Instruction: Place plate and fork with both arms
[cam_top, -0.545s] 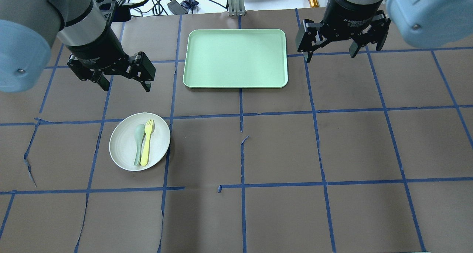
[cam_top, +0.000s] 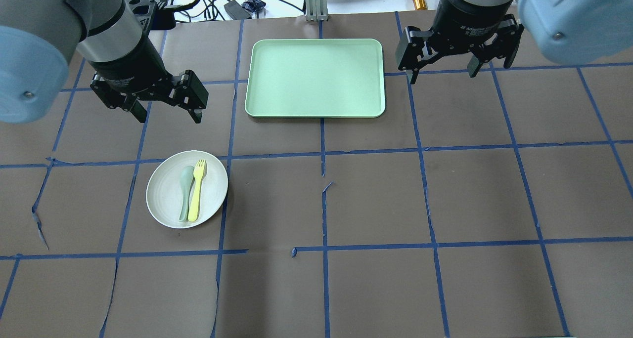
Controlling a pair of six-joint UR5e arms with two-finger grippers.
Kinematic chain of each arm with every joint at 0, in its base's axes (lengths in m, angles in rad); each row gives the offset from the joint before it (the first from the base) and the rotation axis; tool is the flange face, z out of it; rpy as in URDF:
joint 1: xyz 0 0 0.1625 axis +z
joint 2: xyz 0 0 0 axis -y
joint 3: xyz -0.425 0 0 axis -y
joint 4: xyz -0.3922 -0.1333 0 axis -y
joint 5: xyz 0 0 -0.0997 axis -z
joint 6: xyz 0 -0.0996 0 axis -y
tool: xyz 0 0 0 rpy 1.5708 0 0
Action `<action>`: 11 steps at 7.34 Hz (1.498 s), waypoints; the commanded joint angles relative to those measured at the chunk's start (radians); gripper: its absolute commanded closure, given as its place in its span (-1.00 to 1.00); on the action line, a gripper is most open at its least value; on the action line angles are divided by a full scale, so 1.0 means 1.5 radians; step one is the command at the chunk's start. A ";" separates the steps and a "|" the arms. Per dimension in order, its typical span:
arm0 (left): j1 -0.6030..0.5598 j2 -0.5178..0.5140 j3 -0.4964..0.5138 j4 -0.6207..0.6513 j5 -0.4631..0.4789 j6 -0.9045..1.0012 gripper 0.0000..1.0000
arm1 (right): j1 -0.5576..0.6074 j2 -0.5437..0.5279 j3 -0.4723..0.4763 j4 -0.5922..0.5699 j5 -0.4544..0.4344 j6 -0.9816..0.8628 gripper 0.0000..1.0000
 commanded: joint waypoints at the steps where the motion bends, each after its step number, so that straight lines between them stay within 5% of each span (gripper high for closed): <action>1: -0.001 -0.006 0.000 0.003 -0.001 0.000 -1.00 | 0.000 0.001 0.000 -0.004 -0.001 0.000 -1.00; 11: -0.003 0.004 0.007 0.074 -0.029 0.014 -1.00 | 0.001 0.004 0.009 -0.007 0.026 0.004 -1.00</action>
